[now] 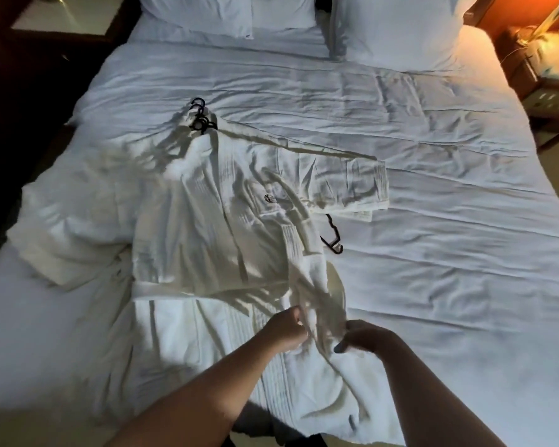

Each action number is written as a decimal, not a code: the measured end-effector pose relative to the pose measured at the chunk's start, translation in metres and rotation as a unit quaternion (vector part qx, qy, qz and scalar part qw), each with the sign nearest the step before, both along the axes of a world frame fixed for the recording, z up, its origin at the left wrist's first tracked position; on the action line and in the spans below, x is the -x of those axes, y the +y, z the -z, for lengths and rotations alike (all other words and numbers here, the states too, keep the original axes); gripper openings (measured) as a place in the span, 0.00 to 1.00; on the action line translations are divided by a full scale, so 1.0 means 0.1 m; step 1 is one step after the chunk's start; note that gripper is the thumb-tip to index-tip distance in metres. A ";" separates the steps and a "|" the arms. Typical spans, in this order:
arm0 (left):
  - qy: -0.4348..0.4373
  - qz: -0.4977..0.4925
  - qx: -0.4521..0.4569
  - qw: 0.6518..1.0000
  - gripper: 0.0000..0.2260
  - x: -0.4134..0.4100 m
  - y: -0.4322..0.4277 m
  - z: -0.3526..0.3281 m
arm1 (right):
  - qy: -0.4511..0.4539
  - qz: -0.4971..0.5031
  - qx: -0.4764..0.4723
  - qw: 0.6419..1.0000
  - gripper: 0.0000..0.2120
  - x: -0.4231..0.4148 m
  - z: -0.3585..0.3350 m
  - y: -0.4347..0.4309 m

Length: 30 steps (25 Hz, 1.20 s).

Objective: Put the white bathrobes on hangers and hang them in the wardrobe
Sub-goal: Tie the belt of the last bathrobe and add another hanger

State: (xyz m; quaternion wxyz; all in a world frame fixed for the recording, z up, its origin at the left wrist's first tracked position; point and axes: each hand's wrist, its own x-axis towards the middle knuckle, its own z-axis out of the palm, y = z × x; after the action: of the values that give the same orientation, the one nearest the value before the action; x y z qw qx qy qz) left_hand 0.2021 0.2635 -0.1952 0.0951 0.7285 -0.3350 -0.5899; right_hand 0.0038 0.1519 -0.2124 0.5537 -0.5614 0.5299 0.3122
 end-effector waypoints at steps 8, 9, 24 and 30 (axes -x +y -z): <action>-0.002 -0.108 -0.047 0.993 0.25 -0.44 1.14 0.15 | -0.058 0.113 0.230 0.965 0.07 0.15 -0.41 -0.06; 0.006 -0.116 -0.047 0.992 0.26 -0.44 1.21 0.16 | -0.109 0.204 0.187 0.955 0.10 0.12 -0.66 -0.13; 0.106 -0.123 0.256 0.953 0.11 0.55 -0.11 -1.31 | -0.321 0.592 -0.041 0.739 0.09 -0.75 -2.33 -0.53; 0.198 -0.238 0.241 0.920 0.23 -0.17 -0.06 -1.47 | -0.369 0.647 -0.130 0.655 0.17 -0.69 -2.49 -0.45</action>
State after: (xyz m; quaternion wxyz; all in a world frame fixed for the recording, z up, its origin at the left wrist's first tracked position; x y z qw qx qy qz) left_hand 0.2194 0.2576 -0.0479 0.4699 0.6103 -0.2577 -0.5834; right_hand 0.0724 0.1070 0.0364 0.8328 -0.0683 0.4653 -0.2919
